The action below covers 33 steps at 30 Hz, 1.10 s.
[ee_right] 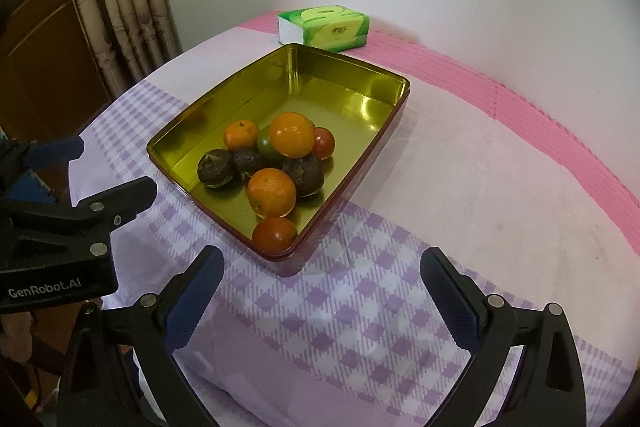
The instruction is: Organize fruits
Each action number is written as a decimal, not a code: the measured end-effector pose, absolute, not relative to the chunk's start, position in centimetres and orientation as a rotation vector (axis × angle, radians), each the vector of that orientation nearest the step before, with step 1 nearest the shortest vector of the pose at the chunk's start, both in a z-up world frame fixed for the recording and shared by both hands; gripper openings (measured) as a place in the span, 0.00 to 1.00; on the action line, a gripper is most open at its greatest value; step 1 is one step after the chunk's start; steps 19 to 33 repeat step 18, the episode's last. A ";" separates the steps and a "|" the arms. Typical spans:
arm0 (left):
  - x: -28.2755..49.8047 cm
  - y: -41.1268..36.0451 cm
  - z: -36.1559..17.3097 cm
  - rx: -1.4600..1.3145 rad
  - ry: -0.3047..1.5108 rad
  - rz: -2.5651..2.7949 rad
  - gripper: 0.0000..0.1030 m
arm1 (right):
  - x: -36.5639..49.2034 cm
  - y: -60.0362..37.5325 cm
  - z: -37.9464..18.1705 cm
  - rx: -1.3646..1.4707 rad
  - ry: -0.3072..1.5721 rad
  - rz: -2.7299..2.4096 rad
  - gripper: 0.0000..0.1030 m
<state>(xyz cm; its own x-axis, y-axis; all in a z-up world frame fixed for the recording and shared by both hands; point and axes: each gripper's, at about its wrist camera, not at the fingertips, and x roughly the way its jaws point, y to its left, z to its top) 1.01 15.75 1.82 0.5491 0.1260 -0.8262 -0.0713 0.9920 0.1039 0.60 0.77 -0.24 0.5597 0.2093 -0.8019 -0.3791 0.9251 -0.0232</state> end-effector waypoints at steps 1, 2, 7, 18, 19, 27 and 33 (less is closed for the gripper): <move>1.0 15.8 1.8 0.063 0.982 0.117 0.91 | 0.6 0.8 -0.3 -0.202 0.915 0.349 0.95; 1.0 15.7 1.8 0.061 0.983 0.117 0.91 | 0.6 0.8 -0.3 -0.201 0.917 0.349 0.95; 0.9 15.5 1.9 0.074 0.979 0.113 0.91 | 0.5 0.9 -0.4 -0.202 0.919 0.354 0.95; 0.8 15.2 1.9 0.084 0.972 0.094 0.91 | 0.4 0.8 -0.8 -0.199 0.925 0.356 0.95; 0.8 15.2 1.9 0.084 0.972 0.094 0.91 | 0.4 0.8 -0.8 -0.199 0.925 0.356 0.95; 0.8 15.2 1.9 0.084 0.972 0.094 0.91 | 0.4 0.8 -0.8 -0.199 0.925 0.356 0.95; 0.8 15.2 1.9 0.084 0.972 0.094 0.91 | 0.4 0.8 -0.8 -0.199 0.925 0.356 0.95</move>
